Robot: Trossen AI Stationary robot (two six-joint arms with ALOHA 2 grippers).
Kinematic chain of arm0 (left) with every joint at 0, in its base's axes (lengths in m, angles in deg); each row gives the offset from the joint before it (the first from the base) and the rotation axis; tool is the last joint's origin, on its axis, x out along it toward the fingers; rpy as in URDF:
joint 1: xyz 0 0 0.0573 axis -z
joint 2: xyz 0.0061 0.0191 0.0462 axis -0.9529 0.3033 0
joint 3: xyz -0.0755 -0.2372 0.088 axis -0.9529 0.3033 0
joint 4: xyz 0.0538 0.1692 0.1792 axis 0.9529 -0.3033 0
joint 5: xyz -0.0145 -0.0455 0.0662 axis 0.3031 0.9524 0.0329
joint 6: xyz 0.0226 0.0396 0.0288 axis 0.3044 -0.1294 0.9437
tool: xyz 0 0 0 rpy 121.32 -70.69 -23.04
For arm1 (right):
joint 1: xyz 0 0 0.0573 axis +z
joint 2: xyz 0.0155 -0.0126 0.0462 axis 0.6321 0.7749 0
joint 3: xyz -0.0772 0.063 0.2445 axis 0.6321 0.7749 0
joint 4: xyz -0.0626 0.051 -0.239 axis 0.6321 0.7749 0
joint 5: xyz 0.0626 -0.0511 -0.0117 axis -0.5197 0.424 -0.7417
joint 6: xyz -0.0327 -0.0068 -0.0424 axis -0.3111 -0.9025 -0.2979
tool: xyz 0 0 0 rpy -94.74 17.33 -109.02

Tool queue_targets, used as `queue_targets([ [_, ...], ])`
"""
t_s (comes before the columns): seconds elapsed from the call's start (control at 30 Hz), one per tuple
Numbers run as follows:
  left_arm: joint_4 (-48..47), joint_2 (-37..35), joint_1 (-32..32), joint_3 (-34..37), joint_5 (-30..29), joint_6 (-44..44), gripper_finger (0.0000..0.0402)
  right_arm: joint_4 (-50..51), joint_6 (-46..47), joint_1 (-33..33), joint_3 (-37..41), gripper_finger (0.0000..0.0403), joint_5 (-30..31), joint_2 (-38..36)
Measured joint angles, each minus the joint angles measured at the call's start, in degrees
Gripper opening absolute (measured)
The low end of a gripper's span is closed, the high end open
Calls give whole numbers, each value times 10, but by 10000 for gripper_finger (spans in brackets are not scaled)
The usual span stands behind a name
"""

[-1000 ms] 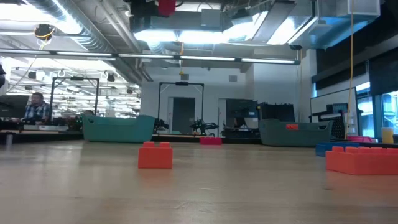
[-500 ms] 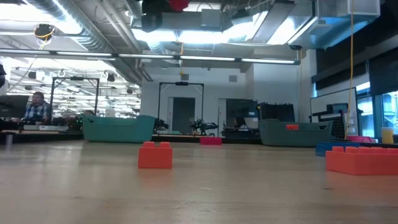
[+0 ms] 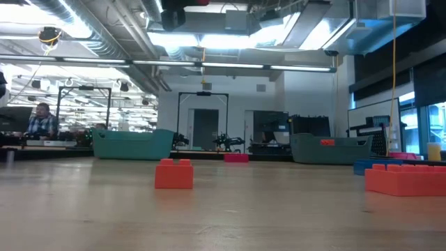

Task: Sort & place blocks by color
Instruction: Put the red game piece into the yellow bin

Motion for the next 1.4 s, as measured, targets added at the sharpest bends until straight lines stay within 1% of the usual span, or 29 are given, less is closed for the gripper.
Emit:
queue_targets([
  [0.17, 0, 0, 1, 0, 0, 0, 128, -5, -2, 0, 0, 177, -23, 8],
  [0.6, -1, 0, 0, 0, -1, 7, 128, -18, -3, 4, 0, 175, -29, 16],
  [0.7, -2, 0, 0, 0, 0, 8, 128, -23, -4, 5, 0, 155, -30, 18],
  [0.87, -5, 0, 0, 0, 8, 7, 128, -24, -15, 5, 0, 95, -30, 20],
  [1.23, -4, 0, 0, 0, 4, 7, 129, -23, -14, 5, 0, 92, -28, 20],
  [1.4, -2, 0, 0, 0, -9, 9, 179, -16, -2, 5, 1, 92, -16, 20],
])
